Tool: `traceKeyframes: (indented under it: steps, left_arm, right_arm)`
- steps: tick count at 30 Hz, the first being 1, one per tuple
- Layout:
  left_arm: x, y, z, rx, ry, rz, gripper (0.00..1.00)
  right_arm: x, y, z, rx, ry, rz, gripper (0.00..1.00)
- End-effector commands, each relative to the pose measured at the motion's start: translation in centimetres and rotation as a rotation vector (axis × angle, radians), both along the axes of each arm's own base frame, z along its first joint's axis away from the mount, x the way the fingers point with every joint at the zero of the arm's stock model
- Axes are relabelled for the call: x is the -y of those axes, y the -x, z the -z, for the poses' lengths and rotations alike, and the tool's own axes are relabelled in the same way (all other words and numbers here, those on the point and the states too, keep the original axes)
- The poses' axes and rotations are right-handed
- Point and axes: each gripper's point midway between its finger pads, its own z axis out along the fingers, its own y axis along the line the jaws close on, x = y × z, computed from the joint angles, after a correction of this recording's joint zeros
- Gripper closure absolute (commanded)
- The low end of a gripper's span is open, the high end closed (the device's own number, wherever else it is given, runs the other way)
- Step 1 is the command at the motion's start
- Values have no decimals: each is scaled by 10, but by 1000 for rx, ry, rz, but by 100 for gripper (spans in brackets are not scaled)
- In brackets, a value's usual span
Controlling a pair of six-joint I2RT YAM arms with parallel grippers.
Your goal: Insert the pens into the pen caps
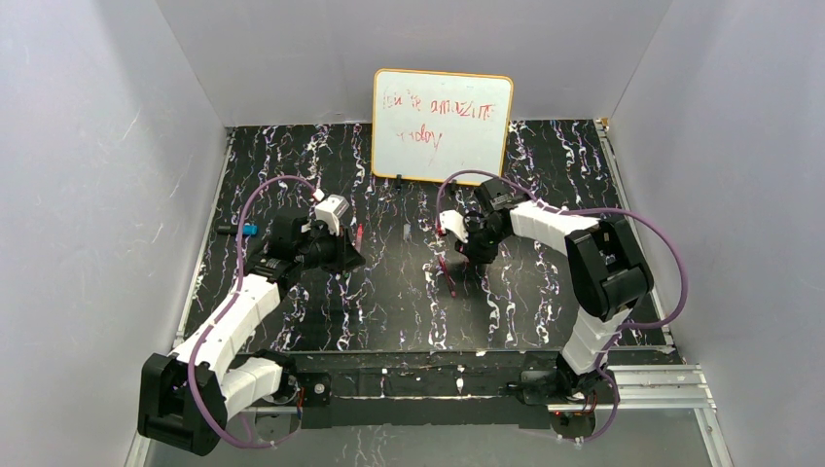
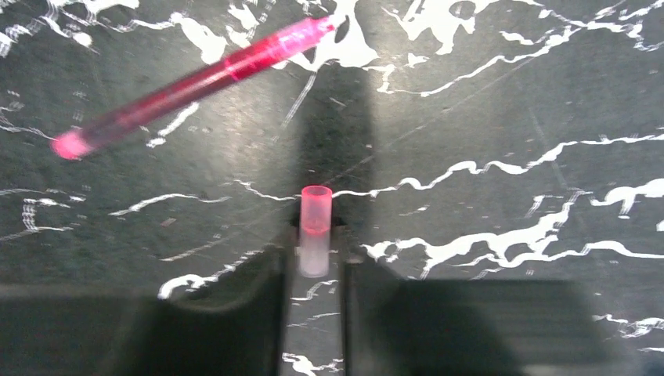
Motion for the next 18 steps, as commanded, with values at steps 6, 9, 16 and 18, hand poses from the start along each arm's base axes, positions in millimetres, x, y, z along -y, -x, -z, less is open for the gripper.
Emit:
traceKeyframes:
  steps: [6, 9, 16, 18]
  left_arm:
    - [3, -2, -14, 33, 9, 13, 100]
    - [3, -2, -15, 37, 11, 14, 100]
    - [2, -2, -17, 46, 11, 10, 100]
    - [1, -3, -18, 50, 9, 3, 100]
  right_arm:
    - [-5, -32, -28, 170, -15, 4, 37]
    - [-17, -44, -68, 236, -89, 9, 36]
    - [-33, -77, -200, 429, -325, 261, 2]
    - [-33, -82, -237, 399, -452, 485, 1]
